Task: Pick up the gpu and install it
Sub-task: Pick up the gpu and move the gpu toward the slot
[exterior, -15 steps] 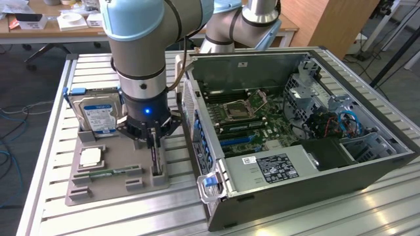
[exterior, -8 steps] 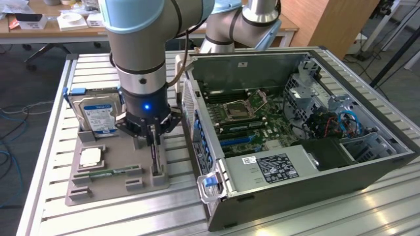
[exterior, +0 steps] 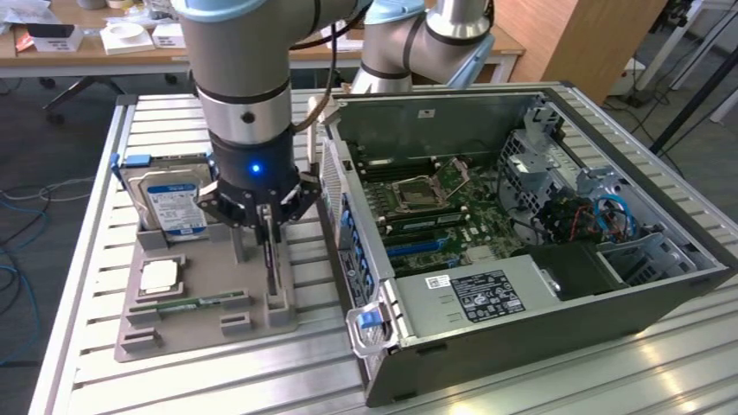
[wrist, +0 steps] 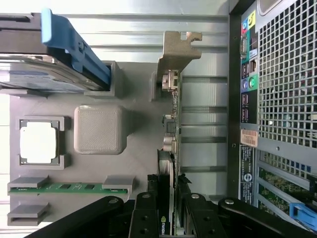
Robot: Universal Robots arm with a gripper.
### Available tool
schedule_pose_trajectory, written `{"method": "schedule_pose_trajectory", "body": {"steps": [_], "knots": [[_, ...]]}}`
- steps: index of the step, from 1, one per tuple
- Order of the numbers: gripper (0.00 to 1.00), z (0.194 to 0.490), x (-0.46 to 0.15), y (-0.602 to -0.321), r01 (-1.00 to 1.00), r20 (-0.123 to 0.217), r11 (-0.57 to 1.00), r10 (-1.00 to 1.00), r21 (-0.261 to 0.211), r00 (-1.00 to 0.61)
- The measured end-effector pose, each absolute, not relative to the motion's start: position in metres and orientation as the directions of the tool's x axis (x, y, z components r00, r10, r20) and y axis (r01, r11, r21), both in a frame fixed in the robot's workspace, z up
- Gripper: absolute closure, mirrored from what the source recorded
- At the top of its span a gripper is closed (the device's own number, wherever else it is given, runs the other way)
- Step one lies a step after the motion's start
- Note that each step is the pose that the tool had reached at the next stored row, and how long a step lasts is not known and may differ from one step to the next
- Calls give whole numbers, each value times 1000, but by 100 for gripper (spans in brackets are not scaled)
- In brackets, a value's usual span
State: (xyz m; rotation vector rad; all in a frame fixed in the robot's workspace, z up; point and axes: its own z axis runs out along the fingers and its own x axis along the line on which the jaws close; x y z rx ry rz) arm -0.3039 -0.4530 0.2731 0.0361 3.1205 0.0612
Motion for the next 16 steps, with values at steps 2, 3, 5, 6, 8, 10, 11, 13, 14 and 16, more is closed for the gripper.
{"method": "schedule_pose_trajectory", "body": {"steps": [2,3,5,6,8,10,11,13,14,16], "knots": [[74,280,-304,-453,23,-20,999,24,39,-1000],[74,283,-304,-453,23,-20,999,24,39,-1000],[74,289,-304,-453,23,-20,999,24,39,-1000],[74,292,-304,-453,23,-20,999,24,39,-1000],[74,300,-304,-453,23,-20,999,24,39,-1000],[74,309,-304,-453,23,-20,999,24,39,-1000],[74,313,-304,-453,23,-20,999,24,39,-1000],[74,322,-304,-453,23,-20,999,24,39,-1000],[74,326,-304,-453,23,-20,999,24,39,-1000],[74,336,-304,-453,23,-20,999,24,39,-1000]]}}
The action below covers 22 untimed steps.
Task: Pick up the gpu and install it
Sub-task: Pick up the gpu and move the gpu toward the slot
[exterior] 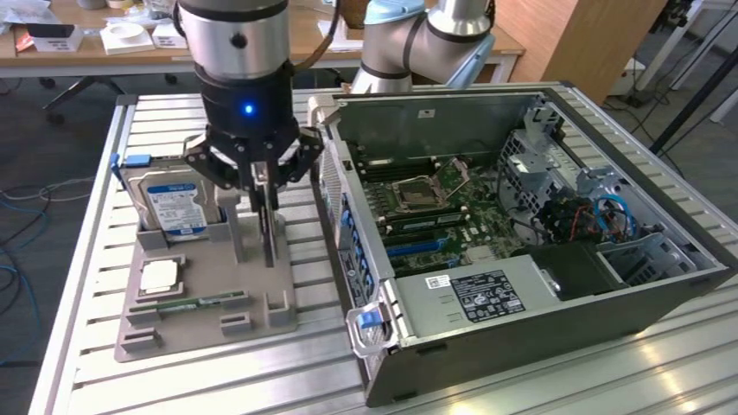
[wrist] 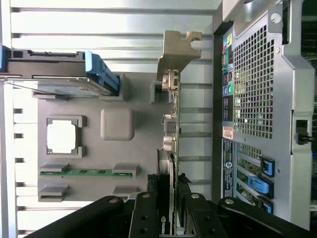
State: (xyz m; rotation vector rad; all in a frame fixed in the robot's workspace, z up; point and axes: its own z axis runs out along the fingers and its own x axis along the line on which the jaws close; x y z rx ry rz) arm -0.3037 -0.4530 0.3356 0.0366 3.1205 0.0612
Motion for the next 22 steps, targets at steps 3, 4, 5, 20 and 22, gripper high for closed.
{"method": "schedule_pose_trajectory", "body": {"steps": [3,4,5,20,22], "knots": [[74,349,-304,-453,23,-20,999,24,39,-1000],[74,354,-304,-453,23,-20,999,24,39,-1000],[74,358,-304,-453,23,-20,999,24,39,-1000],[74,416,-304,-453,24,-20,999,25,39,-1000],[74,421,-304,-453,24,-20,999,25,39,-1000]]}}
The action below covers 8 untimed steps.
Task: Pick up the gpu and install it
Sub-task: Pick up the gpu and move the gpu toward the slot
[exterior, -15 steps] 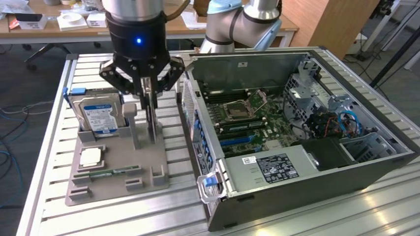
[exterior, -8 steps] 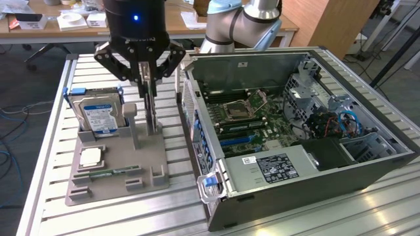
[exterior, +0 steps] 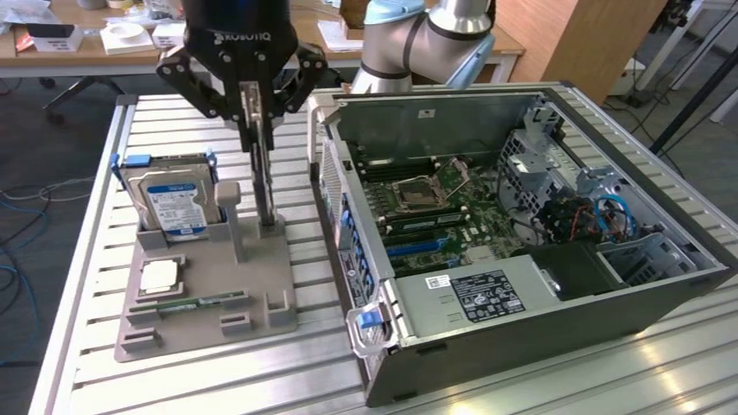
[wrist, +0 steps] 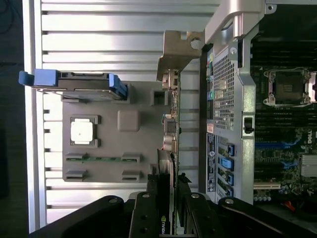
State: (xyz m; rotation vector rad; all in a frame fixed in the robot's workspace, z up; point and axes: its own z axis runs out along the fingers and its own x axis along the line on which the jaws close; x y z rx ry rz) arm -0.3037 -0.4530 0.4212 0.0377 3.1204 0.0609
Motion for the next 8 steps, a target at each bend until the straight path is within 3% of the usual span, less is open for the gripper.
{"method": "schedule_pose_trajectory", "body": {"steps": [8], "knots": [[74,437,-304,-453,24,-20,999,24,39,-1000]]}}
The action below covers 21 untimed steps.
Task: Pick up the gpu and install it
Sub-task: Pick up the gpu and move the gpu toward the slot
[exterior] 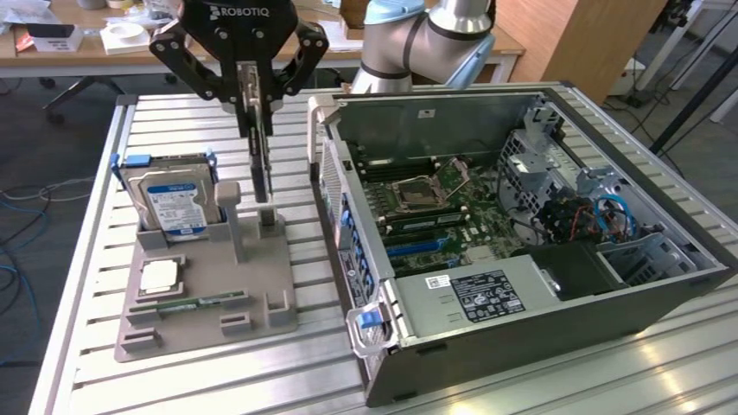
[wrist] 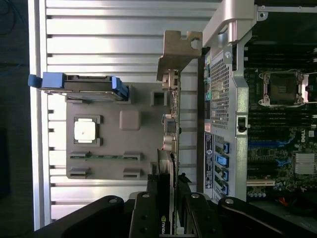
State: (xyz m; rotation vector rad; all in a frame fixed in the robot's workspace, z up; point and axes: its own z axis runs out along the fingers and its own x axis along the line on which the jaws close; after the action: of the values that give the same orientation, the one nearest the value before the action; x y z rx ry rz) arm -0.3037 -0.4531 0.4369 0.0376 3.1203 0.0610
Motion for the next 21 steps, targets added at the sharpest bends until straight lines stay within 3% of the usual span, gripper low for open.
{"method": "schedule_pose_trajectory", "body": {"steps": [21], "knots": [[74,437,-260,-453,24,-20,999,25,40,-1000]]}}
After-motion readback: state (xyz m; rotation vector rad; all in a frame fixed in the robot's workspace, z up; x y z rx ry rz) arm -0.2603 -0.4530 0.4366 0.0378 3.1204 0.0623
